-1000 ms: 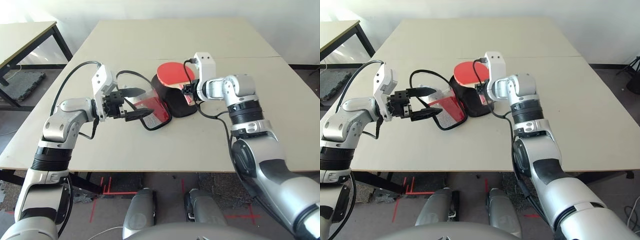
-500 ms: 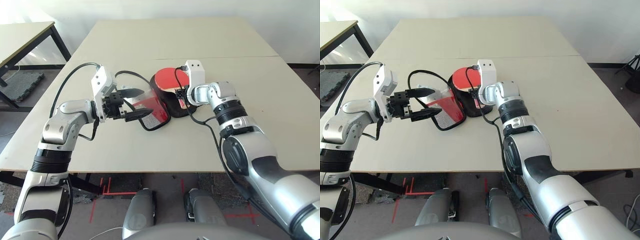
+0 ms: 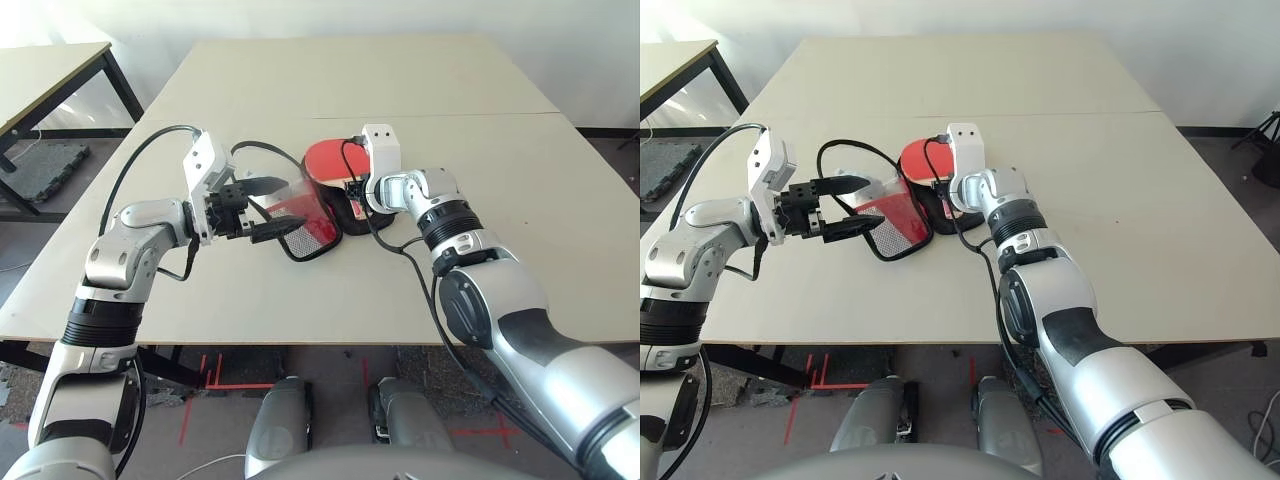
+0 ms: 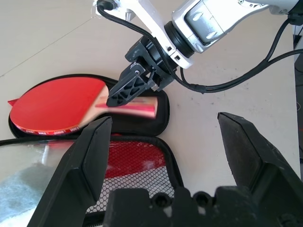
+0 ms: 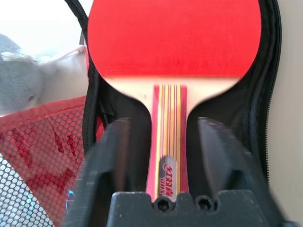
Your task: Store the ping-pong paddle in its case and zip it.
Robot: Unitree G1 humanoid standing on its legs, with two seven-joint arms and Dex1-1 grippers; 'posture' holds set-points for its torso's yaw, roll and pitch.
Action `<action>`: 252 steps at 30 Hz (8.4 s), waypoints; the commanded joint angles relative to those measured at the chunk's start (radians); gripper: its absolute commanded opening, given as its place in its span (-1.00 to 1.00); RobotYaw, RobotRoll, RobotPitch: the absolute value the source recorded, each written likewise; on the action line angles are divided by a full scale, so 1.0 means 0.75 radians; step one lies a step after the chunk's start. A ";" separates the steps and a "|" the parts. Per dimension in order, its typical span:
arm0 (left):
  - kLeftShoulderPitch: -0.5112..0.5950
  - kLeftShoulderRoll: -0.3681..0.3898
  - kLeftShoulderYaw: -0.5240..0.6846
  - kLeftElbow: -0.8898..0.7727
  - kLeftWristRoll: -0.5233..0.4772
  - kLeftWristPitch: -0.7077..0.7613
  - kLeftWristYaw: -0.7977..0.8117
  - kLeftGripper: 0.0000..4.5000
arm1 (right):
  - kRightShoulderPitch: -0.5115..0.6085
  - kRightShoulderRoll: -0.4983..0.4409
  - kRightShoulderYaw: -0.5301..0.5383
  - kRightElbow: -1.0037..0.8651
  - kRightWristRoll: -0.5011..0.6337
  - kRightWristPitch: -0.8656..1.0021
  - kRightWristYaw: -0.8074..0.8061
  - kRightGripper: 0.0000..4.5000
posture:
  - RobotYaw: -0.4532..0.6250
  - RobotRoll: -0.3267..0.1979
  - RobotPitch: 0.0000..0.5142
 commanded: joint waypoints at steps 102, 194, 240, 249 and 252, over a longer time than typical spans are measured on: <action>-0.551 -0.556 -0.189 0.753 0.438 -0.558 0.117 1.00 | 0.688 -0.840 0.091 -1.175 0.286 0.004 0.947 0.99 | -0.23 0.25 -0.84; -0.035 -0.185 -0.083 0.074 0.278 -0.137 0.175 1.00 | 0.514 -0.306 -0.051 -0.261 0.283 -0.041 0.722 -0.96 | 0.07 0.25 -0.66; -0.081 -0.210 -0.126 0.210 0.294 -0.239 0.138 1.00 | 1.062 -0.614 -0.172 -1.227 0.647 0.736 0.668 -0.99 | -0.04 0.25 -0.65; -0.107 -0.218 -0.136 0.265 0.302 -0.271 0.126 1.00 | 1.171 -0.769 -0.160 -1.339 0.743 0.802 0.767 -0.99 | -0.06 0.25 -0.66; -0.115 -0.217 -0.136 0.276 0.304 -0.276 0.120 1.00 | 1.199 -0.842 -0.154 -1.349 0.768 0.800 0.818 -0.99 | -0.07 0.25 -0.66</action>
